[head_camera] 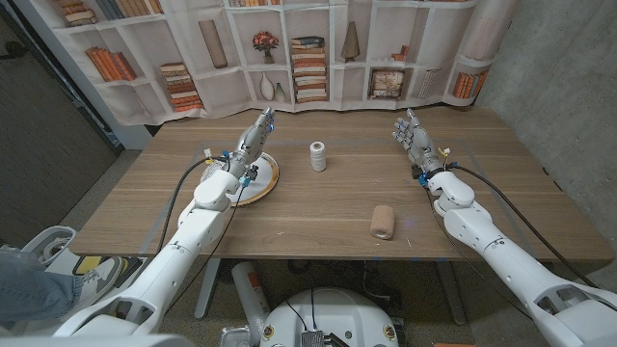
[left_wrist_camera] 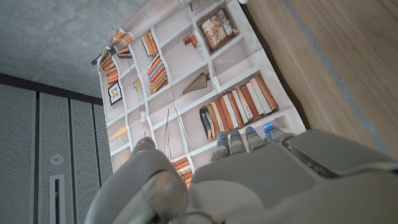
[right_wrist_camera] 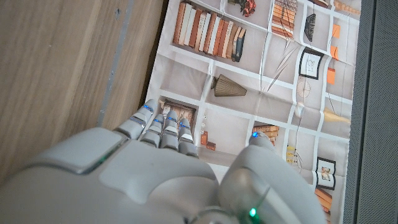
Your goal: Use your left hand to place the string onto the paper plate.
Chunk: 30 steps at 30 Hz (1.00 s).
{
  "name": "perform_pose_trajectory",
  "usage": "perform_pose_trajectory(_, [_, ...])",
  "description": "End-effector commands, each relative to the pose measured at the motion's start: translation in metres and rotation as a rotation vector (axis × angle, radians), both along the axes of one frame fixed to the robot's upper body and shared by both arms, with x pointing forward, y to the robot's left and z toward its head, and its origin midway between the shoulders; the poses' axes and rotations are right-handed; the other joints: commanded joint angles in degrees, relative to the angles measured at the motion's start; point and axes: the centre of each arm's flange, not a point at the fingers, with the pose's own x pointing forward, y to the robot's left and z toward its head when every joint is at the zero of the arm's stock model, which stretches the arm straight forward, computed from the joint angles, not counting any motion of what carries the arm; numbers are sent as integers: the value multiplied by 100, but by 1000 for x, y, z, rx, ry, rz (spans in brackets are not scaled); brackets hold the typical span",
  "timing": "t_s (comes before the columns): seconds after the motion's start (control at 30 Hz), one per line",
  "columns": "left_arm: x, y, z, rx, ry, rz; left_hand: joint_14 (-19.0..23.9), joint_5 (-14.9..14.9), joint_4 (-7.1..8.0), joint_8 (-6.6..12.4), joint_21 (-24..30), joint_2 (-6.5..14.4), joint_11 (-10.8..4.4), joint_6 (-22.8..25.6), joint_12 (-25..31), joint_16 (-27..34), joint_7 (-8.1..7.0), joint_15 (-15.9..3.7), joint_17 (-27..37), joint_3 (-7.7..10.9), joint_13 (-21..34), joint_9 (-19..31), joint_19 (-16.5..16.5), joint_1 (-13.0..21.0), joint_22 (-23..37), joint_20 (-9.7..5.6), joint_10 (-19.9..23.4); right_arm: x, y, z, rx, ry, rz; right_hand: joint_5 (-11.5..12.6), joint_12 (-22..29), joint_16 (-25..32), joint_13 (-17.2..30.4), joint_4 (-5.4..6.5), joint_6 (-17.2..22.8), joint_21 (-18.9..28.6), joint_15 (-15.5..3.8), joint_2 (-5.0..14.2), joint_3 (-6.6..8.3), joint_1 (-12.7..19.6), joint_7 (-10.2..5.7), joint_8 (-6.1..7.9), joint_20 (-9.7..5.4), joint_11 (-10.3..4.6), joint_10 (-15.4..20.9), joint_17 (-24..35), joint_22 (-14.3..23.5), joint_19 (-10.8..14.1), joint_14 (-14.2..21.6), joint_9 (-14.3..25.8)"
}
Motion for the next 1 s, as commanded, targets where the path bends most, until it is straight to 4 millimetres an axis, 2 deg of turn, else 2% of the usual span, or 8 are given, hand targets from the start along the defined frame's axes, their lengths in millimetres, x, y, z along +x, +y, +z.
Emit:
perform_pose_trajectory(0.03, [0,-4,4,44,-4,12,54,46,-67,32,25,4,5,87,43,14,28,9,8,17,9,15,-48,126,26,-82,92,2,4,1,1,-6,7,34,50,33,6,-31,38,-7,20,-22,28,55,16,52,3,-22,30,32,19,62,55,25])
perform_pose_trajectory(0.33, [-1,-6,4,73,-10,33,236,79,-192,51,76,5,-2,239,102,42,55,59,19,41,19,18,145,353,42,-20,357,2,7,0,4,-8,8,38,50,30,7,-37,48,-14,26,-21,21,58,7,53,7,-23,33,34,20,65,55,26])
perform_pose_trajectory(0.7, [-3,-7,7,126,-35,63,295,97,-311,41,86,-20,35,267,106,37,79,89,23,63,29,22,218,552,48,40,441,2,11,0,4,-9,10,42,45,29,7,-42,49,-22,37,-20,15,59,-2,50,13,-17,22,35,21,65,58,26])
perform_pose_trajectory(0.83, [-3,-9,8,138,-39,69,418,120,-479,52,111,-79,3,343,123,52,114,94,28,86,40,28,351,824,50,59,566,2,12,0,5,-9,10,43,43,29,7,-45,51,-26,41,-19,12,61,-5,50,15,-4,18,35,21,65,60,26])
perform_pose_trajectory(1.0, [-4,-11,11,185,-40,86,450,137,-588,37,121,-107,7,330,111,43,104,99,29,107,46,31,429,1006,47,101,588,2,13,1,5,-12,10,45,47,28,7,-49,52,-30,45,-19,8,61,-12,49,17,-17,27,36,21,65,61,27])
